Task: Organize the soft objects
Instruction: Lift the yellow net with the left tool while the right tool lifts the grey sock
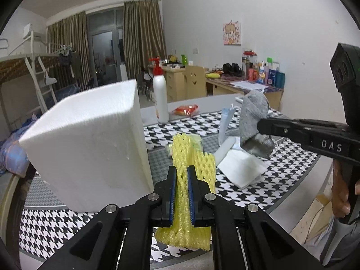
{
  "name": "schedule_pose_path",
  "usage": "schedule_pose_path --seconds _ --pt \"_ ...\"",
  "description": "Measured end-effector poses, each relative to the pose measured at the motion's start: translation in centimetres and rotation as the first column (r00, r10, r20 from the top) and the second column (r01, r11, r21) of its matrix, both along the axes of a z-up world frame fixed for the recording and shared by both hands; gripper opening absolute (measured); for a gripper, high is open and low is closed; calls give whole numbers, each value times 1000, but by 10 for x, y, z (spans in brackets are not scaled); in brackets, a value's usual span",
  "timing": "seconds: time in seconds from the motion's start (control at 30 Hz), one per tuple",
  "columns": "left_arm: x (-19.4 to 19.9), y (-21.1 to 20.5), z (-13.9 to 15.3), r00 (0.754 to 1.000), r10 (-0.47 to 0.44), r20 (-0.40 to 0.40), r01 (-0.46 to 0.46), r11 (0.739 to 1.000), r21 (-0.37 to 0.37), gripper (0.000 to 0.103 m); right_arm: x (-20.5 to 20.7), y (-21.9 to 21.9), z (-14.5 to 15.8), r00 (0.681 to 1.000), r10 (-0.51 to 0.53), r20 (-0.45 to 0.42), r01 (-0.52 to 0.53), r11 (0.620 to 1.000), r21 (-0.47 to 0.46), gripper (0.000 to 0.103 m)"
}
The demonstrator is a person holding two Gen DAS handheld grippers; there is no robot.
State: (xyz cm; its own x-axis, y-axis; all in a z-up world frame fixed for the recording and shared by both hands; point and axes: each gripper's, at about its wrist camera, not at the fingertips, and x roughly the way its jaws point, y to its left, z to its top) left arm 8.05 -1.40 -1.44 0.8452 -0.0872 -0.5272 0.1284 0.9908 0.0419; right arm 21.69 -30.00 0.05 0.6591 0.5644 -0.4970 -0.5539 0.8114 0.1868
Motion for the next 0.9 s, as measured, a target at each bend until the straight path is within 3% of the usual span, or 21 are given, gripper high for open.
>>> schedule_pose_path --seconds 0.9 --pt "-2 -1 67 989 -12 150 14 1000 -15 10 -15 -2 41 990 19 137 -24 999 38 15"
